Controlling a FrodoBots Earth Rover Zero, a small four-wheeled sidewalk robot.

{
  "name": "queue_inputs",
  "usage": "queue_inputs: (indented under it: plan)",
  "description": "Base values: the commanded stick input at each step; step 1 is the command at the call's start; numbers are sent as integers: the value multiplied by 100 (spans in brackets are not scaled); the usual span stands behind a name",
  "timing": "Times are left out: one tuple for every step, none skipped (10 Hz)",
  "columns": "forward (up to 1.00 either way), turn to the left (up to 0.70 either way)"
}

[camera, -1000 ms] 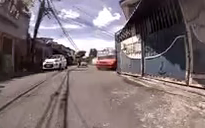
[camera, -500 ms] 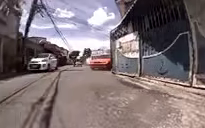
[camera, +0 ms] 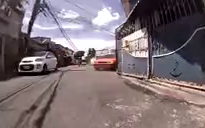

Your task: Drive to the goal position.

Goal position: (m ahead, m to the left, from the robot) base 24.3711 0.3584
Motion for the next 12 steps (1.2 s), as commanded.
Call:
queue_inputs:
  plan:
    - [70, 11]
    - [70, 11]
    - [70, 11]
    - [70, 11]
    - [70, 11]
    - [70, 11]
    - [70, 11]
    - [70, 11]
    - [70, 11]
    - [70, 11]
    - [70, 11]
    - [70, 11]
